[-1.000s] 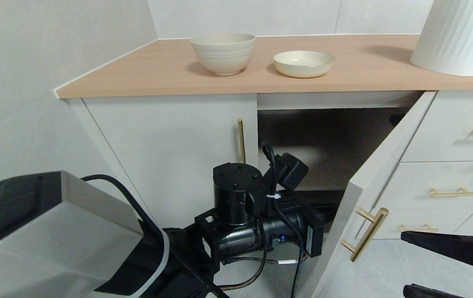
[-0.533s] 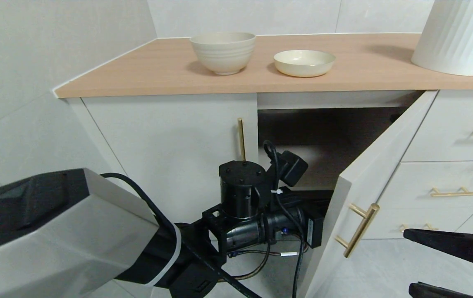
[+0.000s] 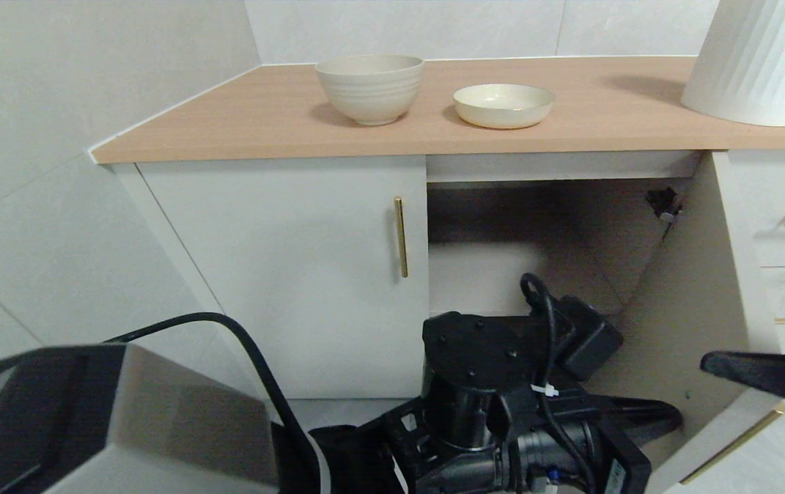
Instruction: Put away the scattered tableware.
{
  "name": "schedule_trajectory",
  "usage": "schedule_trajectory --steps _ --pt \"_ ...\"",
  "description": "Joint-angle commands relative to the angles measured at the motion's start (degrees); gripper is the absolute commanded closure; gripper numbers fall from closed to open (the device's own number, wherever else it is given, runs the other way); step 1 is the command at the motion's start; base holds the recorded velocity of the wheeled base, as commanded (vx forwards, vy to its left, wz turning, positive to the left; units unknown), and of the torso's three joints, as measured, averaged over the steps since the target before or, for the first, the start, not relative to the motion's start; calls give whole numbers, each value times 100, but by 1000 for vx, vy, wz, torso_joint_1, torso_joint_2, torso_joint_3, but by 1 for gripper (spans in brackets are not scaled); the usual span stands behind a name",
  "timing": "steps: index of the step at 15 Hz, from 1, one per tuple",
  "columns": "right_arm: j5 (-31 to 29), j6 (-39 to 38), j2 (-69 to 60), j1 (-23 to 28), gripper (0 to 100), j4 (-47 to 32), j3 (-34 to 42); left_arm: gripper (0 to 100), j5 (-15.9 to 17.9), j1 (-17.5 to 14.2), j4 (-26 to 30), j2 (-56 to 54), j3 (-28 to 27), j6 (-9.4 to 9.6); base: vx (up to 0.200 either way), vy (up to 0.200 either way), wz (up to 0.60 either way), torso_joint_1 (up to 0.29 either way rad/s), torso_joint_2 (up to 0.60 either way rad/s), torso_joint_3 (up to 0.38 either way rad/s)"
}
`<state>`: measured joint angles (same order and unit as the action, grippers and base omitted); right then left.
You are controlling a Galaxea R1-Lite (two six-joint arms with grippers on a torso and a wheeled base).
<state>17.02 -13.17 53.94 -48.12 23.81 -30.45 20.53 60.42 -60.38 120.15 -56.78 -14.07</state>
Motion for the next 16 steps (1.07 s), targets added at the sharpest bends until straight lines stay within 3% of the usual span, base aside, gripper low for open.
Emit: schedule_trajectory --steps 1,8,12,16 --pt "30 -11 -147 -14 0 186 -31 100 -5 260 26 -18 -70 -202 0 0 0 0 0 0" --pt "109 -19 -147 -5 0 643 -189 100 -14 497 -62 -9 -131 -254 0 0 0 0 0 0" --pt "118 -19 -121 -5 0 827 -180 100 -49 849 -255 -44 -17 -254 0 0 0 0 0 0" --pt "118 -28 -42 -5 0 827 -172 100 -58 831 -114 -115 9 -263 0 0 0 0 0 0"
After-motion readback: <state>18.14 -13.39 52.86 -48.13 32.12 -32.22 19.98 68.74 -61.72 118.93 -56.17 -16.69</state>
